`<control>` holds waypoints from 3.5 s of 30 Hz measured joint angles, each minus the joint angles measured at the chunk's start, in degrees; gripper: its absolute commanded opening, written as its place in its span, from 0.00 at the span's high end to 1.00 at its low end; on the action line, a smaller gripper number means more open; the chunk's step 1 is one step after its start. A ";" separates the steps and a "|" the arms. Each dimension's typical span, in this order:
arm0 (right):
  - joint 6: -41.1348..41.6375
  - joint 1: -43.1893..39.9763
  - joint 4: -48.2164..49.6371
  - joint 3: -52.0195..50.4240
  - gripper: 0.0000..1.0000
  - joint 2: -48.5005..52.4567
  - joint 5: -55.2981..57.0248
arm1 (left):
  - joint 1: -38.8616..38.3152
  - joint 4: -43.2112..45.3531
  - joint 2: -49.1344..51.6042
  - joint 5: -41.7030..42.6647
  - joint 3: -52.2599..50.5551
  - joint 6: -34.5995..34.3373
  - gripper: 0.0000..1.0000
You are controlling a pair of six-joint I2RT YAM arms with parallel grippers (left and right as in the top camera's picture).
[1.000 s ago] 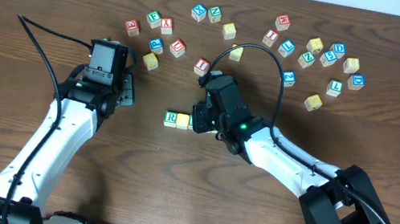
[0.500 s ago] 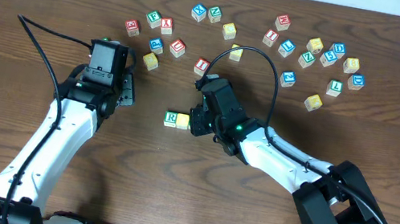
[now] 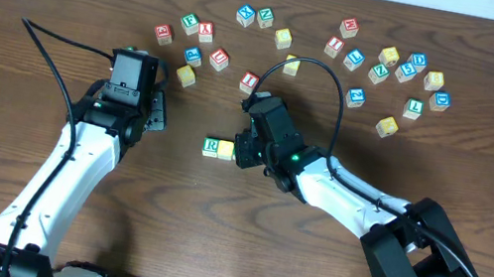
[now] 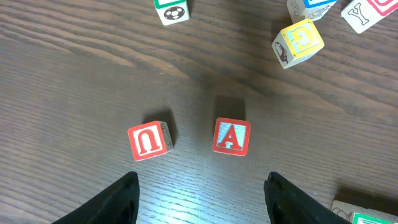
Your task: Spell out ROBOT
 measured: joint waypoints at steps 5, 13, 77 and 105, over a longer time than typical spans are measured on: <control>0.00 0.00 -0.09 0.00 0.99 0.00 0.00 | 0.00 0.00 0.00 0.00 0.00 0.00 0.37; 0.00 0.31 -0.72 0.00 0.99 0.00 0.00 | 0.00 0.00 0.00 0.00 0.00 0.00 0.36; 0.00 0.74 -1.27 0.00 0.99 0.00 0.02 | 0.00 0.00 0.00 0.00 0.00 0.00 0.36; 0.24 0.74 -2.12 0.22 0.99 0.00 0.00 | 0.00 -0.02 0.00 0.00 0.00 0.00 0.36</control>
